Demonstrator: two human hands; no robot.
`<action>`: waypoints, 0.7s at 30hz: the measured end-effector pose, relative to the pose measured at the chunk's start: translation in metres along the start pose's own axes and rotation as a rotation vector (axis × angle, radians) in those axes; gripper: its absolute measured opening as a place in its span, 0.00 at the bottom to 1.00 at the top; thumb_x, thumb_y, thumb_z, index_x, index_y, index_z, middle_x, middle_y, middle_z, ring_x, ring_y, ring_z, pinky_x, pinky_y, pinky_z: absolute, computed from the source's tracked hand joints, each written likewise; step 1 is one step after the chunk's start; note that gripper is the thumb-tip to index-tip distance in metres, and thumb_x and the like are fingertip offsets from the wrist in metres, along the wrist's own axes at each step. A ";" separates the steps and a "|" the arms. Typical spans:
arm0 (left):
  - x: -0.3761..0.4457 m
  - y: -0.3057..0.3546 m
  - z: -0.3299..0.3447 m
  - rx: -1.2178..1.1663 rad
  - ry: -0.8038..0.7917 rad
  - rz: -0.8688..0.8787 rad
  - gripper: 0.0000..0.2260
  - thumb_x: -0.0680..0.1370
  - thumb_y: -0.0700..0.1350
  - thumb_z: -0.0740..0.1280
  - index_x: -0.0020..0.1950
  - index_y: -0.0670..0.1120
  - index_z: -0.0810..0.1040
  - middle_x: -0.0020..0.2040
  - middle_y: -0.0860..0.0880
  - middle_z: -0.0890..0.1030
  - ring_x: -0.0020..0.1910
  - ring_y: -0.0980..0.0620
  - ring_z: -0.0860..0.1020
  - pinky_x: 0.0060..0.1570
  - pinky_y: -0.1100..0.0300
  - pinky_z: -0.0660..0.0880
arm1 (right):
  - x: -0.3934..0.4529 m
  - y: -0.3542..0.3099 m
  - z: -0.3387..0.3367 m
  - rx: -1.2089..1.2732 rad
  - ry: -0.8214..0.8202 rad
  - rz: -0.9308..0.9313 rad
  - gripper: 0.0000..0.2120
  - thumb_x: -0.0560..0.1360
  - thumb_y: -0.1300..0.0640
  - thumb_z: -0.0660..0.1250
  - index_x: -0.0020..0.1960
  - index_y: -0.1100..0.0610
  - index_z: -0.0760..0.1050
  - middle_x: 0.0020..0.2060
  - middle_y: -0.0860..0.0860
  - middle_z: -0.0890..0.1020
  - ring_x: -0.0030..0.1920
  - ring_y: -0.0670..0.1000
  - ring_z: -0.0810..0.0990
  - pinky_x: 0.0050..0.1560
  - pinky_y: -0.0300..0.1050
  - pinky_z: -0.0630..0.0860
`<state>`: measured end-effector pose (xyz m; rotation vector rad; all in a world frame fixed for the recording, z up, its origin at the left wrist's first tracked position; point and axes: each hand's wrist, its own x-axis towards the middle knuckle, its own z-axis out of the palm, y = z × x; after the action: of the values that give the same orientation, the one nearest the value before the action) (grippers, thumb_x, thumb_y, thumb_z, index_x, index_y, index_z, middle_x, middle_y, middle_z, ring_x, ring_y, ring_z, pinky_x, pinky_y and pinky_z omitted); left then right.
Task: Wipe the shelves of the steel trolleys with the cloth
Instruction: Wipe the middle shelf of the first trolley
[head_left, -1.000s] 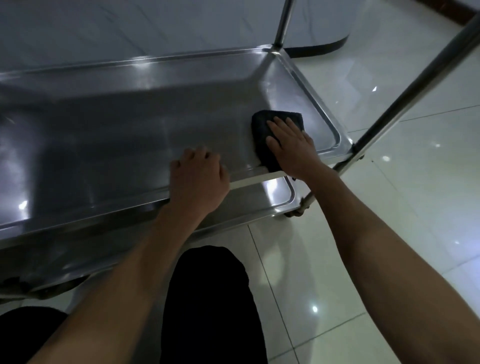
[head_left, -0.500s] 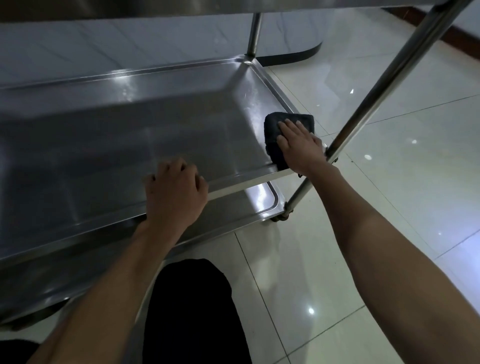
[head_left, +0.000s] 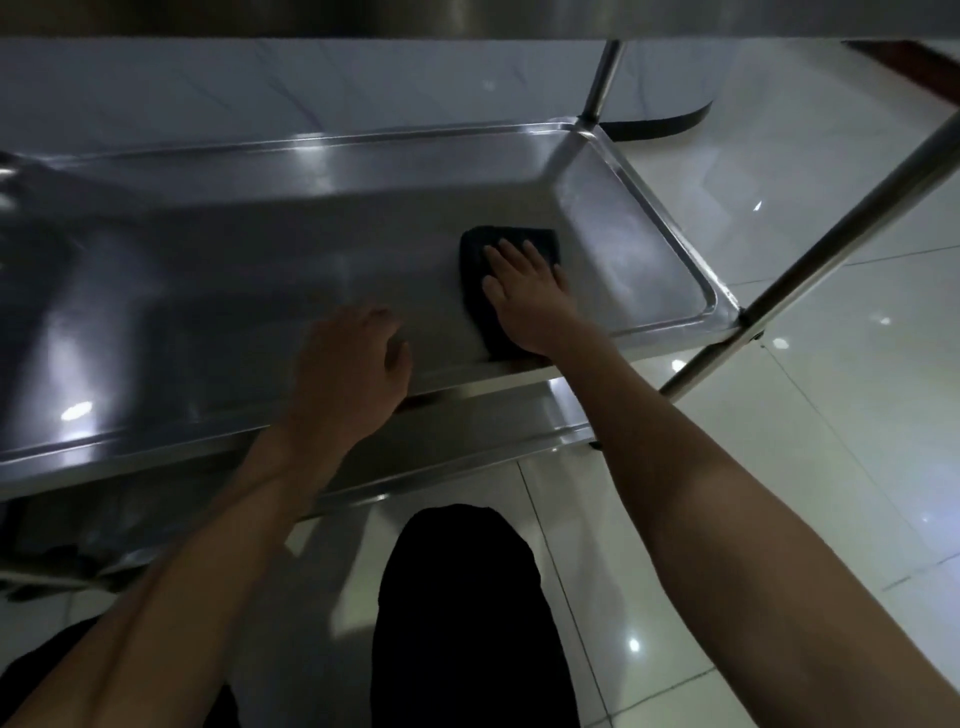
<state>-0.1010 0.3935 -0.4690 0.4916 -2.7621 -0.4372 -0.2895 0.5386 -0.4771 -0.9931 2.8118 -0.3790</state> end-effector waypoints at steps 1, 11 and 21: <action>-0.003 -0.010 -0.006 0.011 0.004 -0.042 0.15 0.78 0.50 0.61 0.59 0.45 0.80 0.58 0.43 0.80 0.58 0.40 0.76 0.60 0.44 0.74 | 0.004 -0.016 0.006 0.018 -0.004 -0.027 0.26 0.84 0.45 0.46 0.81 0.49 0.52 0.81 0.47 0.52 0.80 0.51 0.45 0.77 0.60 0.45; -0.028 -0.067 -0.040 0.048 -0.074 -0.115 0.11 0.81 0.47 0.61 0.54 0.44 0.81 0.52 0.44 0.80 0.50 0.43 0.77 0.53 0.46 0.76 | 0.014 -0.131 0.041 0.009 -0.062 -0.264 0.25 0.84 0.45 0.46 0.81 0.46 0.52 0.81 0.46 0.52 0.80 0.50 0.46 0.76 0.59 0.46; -0.024 -0.069 -0.038 -0.013 -0.047 0.009 0.13 0.81 0.50 0.61 0.56 0.46 0.82 0.56 0.49 0.80 0.52 0.46 0.77 0.53 0.49 0.75 | 0.009 -0.141 0.047 -0.052 0.018 -0.170 0.24 0.84 0.47 0.48 0.80 0.46 0.55 0.81 0.46 0.54 0.80 0.53 0.48 0.77 0.62 0.51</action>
<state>-0.0468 0.3314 -0.4640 0.4719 -2.8031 -0.4702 -0.2017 0.4181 -0.4831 -1.2502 2.7746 -0.3355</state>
